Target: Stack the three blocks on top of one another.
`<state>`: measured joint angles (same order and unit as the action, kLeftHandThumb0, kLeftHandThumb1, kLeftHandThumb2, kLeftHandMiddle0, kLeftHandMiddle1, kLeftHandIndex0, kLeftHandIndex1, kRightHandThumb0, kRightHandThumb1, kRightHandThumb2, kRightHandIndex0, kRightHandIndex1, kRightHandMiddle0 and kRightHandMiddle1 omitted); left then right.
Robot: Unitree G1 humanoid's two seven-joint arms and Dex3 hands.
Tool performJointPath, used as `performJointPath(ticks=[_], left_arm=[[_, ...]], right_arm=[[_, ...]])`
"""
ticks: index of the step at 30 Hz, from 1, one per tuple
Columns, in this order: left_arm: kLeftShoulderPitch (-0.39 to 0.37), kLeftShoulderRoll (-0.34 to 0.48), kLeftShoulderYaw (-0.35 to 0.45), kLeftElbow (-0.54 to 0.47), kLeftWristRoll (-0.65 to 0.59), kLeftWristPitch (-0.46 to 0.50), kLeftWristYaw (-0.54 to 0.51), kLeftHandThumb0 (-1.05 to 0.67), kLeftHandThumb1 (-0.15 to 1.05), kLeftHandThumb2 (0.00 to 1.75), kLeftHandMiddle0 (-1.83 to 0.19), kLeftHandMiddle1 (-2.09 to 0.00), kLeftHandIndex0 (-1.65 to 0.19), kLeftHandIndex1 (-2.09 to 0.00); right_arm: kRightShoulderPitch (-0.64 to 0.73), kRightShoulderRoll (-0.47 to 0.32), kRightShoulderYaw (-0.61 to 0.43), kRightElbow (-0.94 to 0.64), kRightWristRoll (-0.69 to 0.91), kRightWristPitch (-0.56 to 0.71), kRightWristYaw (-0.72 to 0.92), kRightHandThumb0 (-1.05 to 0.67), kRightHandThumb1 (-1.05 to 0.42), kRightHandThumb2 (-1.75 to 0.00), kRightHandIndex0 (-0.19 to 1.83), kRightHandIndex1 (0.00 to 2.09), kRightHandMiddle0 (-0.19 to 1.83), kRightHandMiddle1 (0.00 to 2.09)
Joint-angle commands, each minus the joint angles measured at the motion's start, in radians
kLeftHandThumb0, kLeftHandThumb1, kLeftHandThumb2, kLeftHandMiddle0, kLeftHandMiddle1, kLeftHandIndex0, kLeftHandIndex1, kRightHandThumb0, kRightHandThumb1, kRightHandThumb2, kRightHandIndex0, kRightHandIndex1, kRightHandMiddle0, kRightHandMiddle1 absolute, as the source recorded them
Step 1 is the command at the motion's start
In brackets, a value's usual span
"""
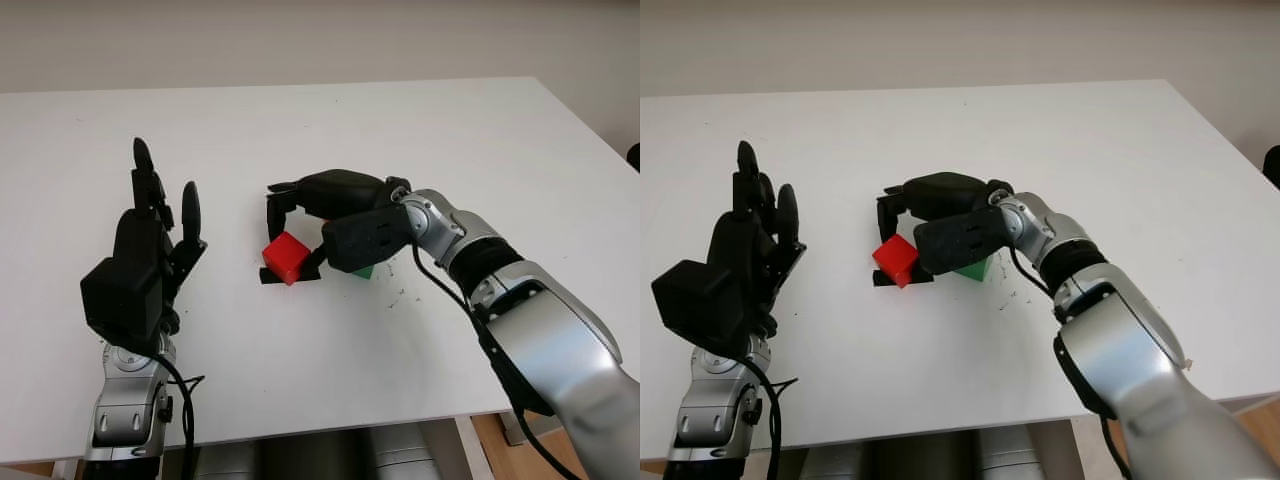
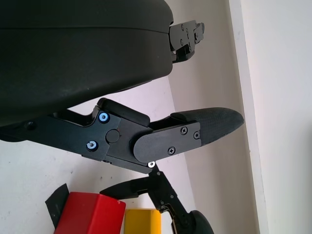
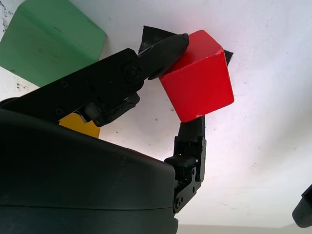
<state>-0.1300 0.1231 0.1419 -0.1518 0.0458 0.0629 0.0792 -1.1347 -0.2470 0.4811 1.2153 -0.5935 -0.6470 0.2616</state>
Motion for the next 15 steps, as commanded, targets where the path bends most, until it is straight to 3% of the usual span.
performJointPath(ticks=[1, 8, 10, 13, 15], left_arm=[[0.003, 0.002, 0.005, -0.017, 0.002, 0.0, 0.003, -0.72, 1.05, 0.64, 0.19, 0.0, 0.19, 0.0], [0.004, 0.003, 0.006, -0.013, 0.001, -0.008, -0.001, -0.71, 1.05, 0.64, 0.19, 0.0, 0.19, 0.0], [0.004, 0.002, 0.006, -0.014, 0.0, -0.005, 0.0, -0.71, 1.05, 0.63, 0.19, 0.0, 0.19, 0.0], [0.004, 0.002, 0.005, -0.014, 0.002, -0.007, 0.001, -0.71, 1.05, 0.63, 0.19, 0.0, 0.19, 0.0], [0.005, 0.004, 0.005, -0.015, 0.002, -0.004, 0.0, -0.72, 1.05, 0.63, 0.19, 0.0, 0.19, 0.0]], right_arm=[[-0.001, 0.004, 0.003, -0.001, 0.001, 0.004, 0.007, -0.43, -0.95, -0.06, 0.12, 0.05, 0.39, 1.42], [0.005, 0.006, 0.002, -0.002, -0.002, 0.004, -0.013, -0.45, -0.94, -0.05, 0.13, 0.05, 0.35, 1.31], [0.01, 0.005, -0.002, 0.0, 0.001, -0.003, -0.025, -0.49, -0.92, -0.05, 0.11, 0.05, 0.3, 1.06], [0.012, 0.0, 0.002, 0.0, -0.004, -0.01, -0.043, -0.61, -0.91, -0.05, 0.03, 0.04, 0.25, 0.48], [0.008, -0.005, 0.013, -0.002, -0.018, -0.013, -0.059, -0.67, -0.91, -0.05, -0.03, 0.02, 0.21, 0.33]])
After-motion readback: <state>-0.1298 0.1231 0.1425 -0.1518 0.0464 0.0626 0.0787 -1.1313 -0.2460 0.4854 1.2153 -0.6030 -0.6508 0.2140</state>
